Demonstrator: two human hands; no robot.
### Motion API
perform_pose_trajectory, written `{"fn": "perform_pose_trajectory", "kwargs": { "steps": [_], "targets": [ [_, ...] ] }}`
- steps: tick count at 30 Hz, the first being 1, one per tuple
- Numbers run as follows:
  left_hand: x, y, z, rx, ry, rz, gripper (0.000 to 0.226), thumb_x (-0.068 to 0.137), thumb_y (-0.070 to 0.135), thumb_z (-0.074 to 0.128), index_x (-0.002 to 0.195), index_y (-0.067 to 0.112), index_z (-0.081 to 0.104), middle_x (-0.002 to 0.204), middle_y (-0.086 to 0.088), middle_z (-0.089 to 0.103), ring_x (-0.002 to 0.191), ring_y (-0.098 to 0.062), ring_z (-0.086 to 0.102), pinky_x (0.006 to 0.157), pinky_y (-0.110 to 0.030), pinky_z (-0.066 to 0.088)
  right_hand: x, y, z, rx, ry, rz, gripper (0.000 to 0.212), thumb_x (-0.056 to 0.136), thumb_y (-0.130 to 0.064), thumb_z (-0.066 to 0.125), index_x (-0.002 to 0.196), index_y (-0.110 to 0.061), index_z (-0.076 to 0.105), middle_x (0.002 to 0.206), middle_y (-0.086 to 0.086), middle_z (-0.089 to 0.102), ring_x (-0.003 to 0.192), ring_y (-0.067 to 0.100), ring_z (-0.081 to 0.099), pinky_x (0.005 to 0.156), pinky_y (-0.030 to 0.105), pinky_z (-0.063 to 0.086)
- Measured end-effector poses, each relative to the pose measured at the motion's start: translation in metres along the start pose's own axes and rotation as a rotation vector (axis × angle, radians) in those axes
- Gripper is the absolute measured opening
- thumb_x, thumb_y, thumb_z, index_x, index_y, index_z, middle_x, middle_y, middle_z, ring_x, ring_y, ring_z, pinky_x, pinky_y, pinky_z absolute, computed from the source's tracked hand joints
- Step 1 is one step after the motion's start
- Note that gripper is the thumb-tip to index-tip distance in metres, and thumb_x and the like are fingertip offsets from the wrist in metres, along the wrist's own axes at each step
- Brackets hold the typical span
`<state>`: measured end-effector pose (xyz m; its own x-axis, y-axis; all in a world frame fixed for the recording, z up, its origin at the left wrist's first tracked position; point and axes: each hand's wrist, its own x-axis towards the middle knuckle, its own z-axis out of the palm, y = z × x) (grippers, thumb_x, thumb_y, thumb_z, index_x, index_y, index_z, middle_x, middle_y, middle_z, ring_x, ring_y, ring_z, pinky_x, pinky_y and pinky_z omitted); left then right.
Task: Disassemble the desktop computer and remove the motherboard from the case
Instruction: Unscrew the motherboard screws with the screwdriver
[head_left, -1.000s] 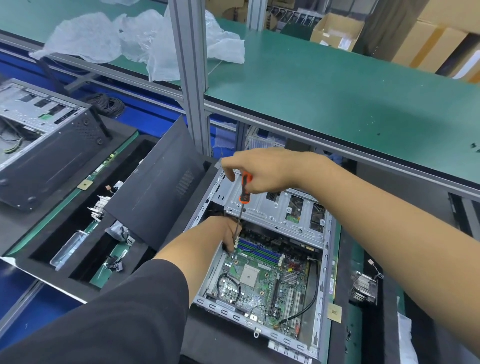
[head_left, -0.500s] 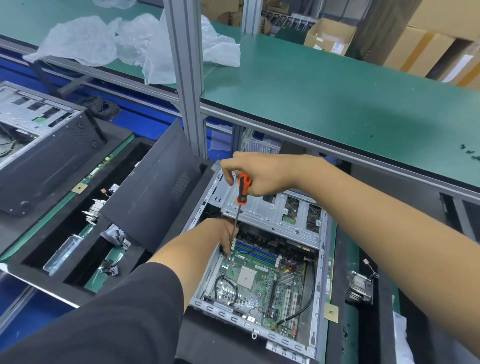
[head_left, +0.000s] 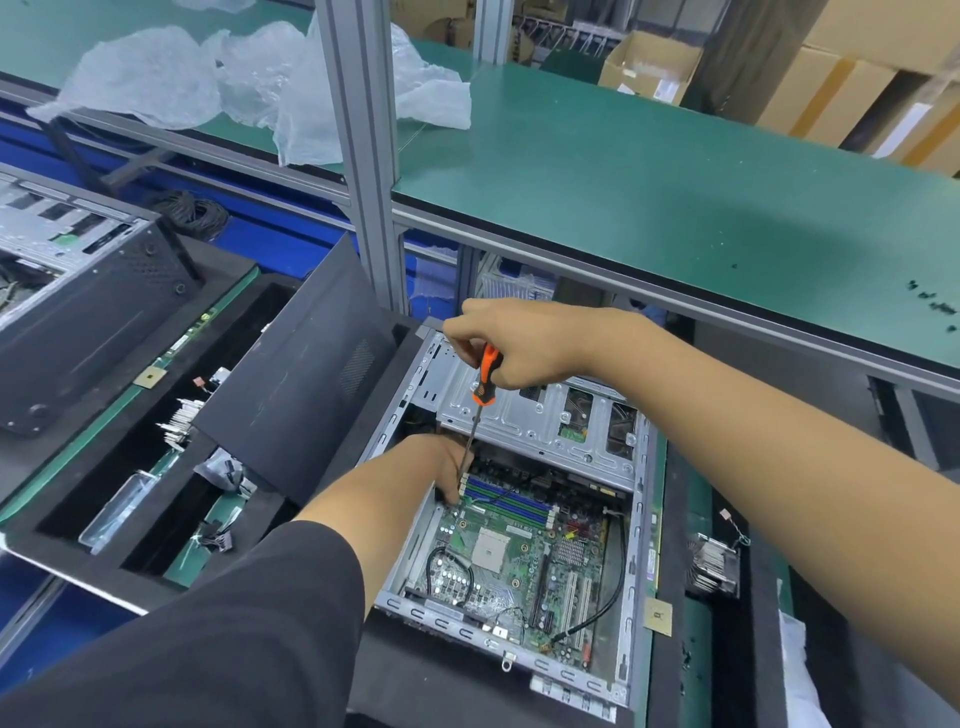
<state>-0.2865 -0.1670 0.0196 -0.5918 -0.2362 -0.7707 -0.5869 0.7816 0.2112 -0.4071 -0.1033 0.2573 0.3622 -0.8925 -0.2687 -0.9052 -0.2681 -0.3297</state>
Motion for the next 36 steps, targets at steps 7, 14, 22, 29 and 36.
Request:
{"fn": "perform_pose_trajectory", "kwargs": {
  "steps": [7, 14, 22, 29, 36],
  "targets": [
    [0.001, 0.0, 0.001, 0.028, 0.008, -0.015, 0.048, 0.086, 0.037, 0.076, 0.12, 0.015, 0.052, 0.119, -0.005, 0.054, 0.099, -0.022, 0.053, 0.088, -0.036, 0.05, 0.0, 0.003, 0.002, 0.042, 0.033, -0.005, 0.023, 0.074, 0.004, 0.059, 0.085, -0.015, 0.053, 0.09, -0.001, 0.047, 0.075, 0.016, 0.051, 0.057, 0.029, 0.035],
    [0.0, 0.001, 0.002, 0.015, 0.007, -0.032, 0.06, 0.087, 0.038, 0.075, 0.135, 0.013, 0.05, 0.136, -0.007, 0.053, 0.114, -0.025, 0.055, 0.099, -0.041, 0.051, -0.002, 0.005, 0.002, 0.131, 0.034, 0.008, 0.022, 0.072, 0.007, 0.057, 0.083, -0.012, 0.055, 0.088, 0.011, 0.055, 0.075, 0.024, 0.056, 0.058, 0.03, 0.045],
    [-0.003, 0.0, 0.0, -0.059, -0.01, -0.034, 0.031, 0.086, 0.029, 0.078, 0.104, 0.009, 0.063, 0.109, -0.008, 0.066, 0.099, -0.023, 0.063, 0.087, -0.034, 0.052, -0.003, 0.005, 0.0, 0.212, 0.068, 0.043, 0.021, 0.07, 0.005, 0.059, 0.083, -0.012, 0.056, 0.089, 0.018, 0.06, 0.073, 0.023, 0.056, 0.059, 0.037, 0.05],
    [-0.015, -0.006, -0.005, -0.145, -0.004, 0.065, 0.012, 0.092, 0.016, 0.067, 0.094, 0.015, 0.055, 0.091, -0.002, 0.06, 0.084, -0.019, 0.055, 0.083, -0.036, 0.049, -0.013, 0.009, -0.002, 0.576, 0.259, 0.092, 0.024, 0.074, 0.01, 0.065, 0.093, -0.006, 0.065, 0.082, 0.009, 0.065, 0.062, 0.018, 0.06, 0.057, 0.033, 0.052],
    [-0.035, 0.01, -0.009, -0.486, -0.018, 0.136, 0.018, 0.088, -0.009, 0.058, 0.084, 0.007, 0.055, 0.088, -0.021, 0.063, 0.076, -0.028, 0.069, 0.089, -0.046, 0.057, -0.022, 0.008, 0.027, 1.005, 0.659, 0.204, 0.019, 0.088, 0.01, 0.054, 0.095, -0.006, 0.062, 0.075, 0.008, 0.061, 0.053, 0.001, 0.055, 0.051, 0.014, 0.044]
  ]
}}
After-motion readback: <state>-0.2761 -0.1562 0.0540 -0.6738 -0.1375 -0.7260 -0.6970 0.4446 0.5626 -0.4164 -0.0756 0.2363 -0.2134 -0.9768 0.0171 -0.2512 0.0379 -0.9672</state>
